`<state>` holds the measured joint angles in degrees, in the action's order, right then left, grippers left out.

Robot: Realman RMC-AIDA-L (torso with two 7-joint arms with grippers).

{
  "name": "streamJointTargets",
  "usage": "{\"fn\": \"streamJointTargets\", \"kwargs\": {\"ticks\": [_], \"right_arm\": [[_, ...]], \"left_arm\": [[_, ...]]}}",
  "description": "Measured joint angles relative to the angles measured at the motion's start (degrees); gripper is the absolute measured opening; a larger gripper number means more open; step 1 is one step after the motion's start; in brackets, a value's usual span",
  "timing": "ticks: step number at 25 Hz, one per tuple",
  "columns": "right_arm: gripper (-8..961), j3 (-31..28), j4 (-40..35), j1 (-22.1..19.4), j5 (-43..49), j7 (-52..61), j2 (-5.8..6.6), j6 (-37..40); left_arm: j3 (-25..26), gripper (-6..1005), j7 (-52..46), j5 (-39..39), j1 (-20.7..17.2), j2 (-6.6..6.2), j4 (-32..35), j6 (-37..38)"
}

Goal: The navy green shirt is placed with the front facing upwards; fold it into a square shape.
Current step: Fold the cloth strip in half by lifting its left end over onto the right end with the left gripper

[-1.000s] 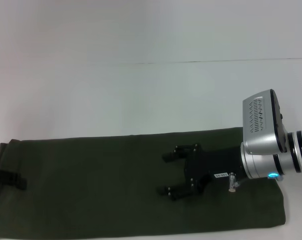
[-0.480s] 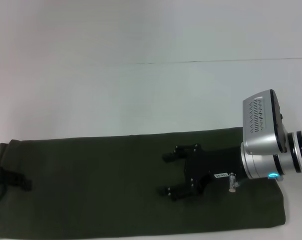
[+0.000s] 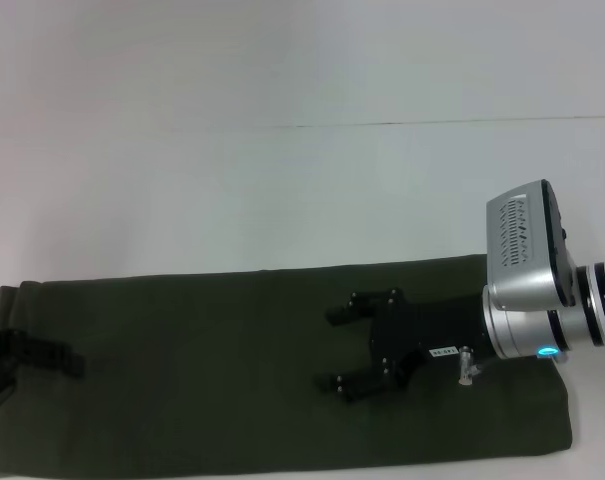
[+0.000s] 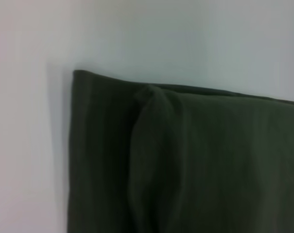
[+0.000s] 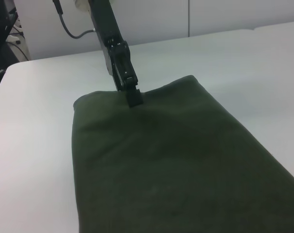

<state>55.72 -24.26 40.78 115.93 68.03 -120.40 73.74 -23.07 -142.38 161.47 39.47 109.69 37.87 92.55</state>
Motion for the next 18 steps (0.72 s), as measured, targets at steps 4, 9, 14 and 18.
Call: {"fn": "streamJointTargets", "kwargs": {"ticks": [4, 9, 14, 18], "right_arm": [[915, 0.0, 0.0, -0.01, -0.05, 0.0, 0.0, 0.0], [915, 0.0, 0.0, 0.0, -0.09, 0.0, 0.0, 0.0], [916, 0.0, 0.0, 0.0, -0.1, 0.0, 0.0, 0.0], [916, 0.0, 0.0, 0.0, -0.12, 0.0, 0.03, 0.0]], "left_arm": [[-0.16, 890, -0.12, -0.02, 0.26, 0.08, -0.26, -0.3], [-0.31, 890, -0.16, 0.18, 0.26, 0.09, -0.22, -0.48], [-0.31, 891, -0.58, 0.46, 0.19, 0.0, 0.18, -0.56], [-0.31, 891, -0.68, 0.54, -0.06, -0.16, 1.46, -0.5]]}}
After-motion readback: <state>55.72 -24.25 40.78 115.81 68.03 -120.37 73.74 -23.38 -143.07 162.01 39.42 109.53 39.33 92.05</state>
